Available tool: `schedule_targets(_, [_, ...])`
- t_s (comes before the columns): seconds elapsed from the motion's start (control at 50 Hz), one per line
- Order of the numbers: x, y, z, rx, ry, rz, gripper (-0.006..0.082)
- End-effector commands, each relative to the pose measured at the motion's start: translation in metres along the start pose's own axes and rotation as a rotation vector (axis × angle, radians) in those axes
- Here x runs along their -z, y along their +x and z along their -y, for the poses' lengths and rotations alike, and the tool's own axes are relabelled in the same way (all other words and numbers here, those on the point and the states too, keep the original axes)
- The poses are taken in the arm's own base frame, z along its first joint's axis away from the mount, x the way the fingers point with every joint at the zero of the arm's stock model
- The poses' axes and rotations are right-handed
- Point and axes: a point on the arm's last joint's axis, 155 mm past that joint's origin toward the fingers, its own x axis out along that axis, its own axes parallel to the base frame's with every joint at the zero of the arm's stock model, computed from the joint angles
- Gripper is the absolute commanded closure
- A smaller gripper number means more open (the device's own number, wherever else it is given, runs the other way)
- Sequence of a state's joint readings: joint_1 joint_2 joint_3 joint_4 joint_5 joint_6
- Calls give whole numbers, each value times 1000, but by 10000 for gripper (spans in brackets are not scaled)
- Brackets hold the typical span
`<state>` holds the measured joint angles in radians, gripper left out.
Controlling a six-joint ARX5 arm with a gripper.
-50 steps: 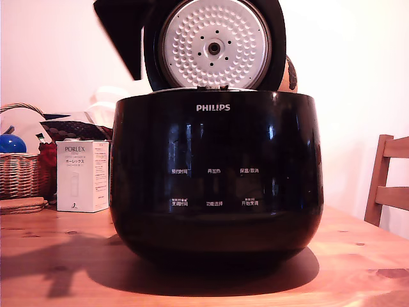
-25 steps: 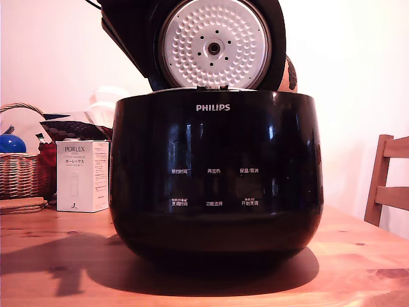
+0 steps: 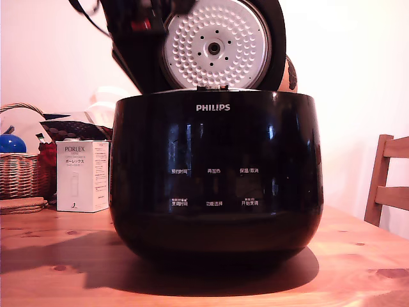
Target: Place the pot you are holding inside the rice cooker
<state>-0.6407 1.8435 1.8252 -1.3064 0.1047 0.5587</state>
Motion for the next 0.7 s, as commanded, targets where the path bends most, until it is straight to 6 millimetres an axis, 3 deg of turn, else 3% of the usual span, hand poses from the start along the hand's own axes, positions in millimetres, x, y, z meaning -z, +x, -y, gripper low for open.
schedule_targets(0.0, [4,11,1,19,-5,-33,789])
schedule_targets(0.38, [8,10,-4,-12,-4,-52,789])
schedule_targets(0.68, [-3,-20,-7,-72,-6,44,789])
